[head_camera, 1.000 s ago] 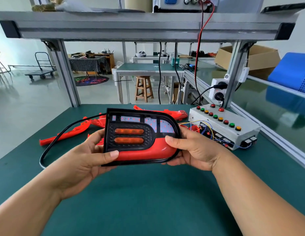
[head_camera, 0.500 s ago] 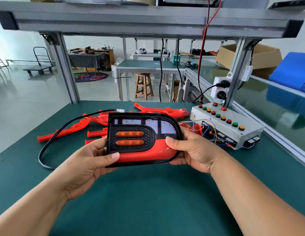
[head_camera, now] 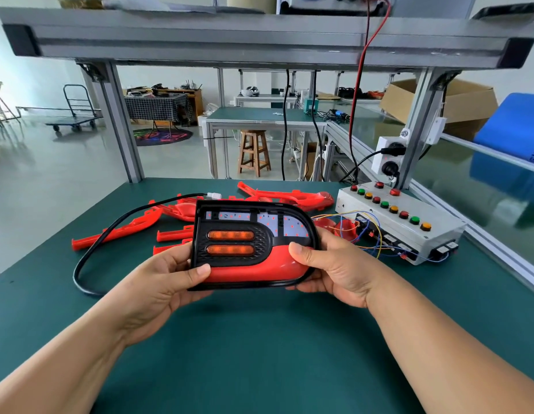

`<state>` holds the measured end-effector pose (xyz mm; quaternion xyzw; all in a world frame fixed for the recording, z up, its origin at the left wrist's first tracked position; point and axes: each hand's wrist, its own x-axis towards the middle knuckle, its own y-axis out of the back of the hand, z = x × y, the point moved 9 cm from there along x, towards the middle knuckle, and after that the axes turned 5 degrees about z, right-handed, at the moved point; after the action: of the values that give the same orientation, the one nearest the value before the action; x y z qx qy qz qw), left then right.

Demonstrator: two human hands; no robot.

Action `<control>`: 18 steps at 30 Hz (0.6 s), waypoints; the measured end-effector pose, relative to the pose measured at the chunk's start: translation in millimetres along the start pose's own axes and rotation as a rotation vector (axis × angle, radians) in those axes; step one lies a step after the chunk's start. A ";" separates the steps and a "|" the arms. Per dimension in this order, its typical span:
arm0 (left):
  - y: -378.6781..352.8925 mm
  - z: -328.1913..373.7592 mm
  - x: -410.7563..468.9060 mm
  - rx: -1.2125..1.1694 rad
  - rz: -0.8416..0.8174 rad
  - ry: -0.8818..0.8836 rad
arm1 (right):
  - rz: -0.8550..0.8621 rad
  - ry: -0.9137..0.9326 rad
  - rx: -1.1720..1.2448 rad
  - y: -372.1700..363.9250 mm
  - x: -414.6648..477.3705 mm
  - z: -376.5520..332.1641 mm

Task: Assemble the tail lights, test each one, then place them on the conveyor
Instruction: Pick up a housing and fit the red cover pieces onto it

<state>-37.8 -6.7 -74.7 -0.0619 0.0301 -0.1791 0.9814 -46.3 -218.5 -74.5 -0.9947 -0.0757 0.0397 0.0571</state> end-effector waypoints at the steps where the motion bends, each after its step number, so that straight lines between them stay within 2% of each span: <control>1: 0.1 -1.4 0.1 -0.001 -0.010 0.012 | -0.008 -0.008 -0.008 -0.8 -0.1 1.8; 5: -6.2 -2.5 -2.0 0.002 -0.065 0.011 | -0.030 -0.024 0.025 -0.7 0.9 6.5; 8: -5.2 -2.3 0.1 0.097 0.032 -0.037 | -0.032 -0.031 0.064 -4.2 3.0 11.8; 11: -1.8 -1.1 2.4 0.093 0.090 -0.062 | -0.034 -0.029 0.095 -8.3 4.4 14.4; 18: -5.5 -1.0 1.1 0.070 0.019 -0.067 | 0.003 0.024 0.051 -4.6 6.7 13.2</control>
<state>-38.7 -12.3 -75.0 -0.0330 -0.0084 -0.1685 0.9851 -41.5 -211.5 -87.5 -0.9934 -0.0726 0.0298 0.0832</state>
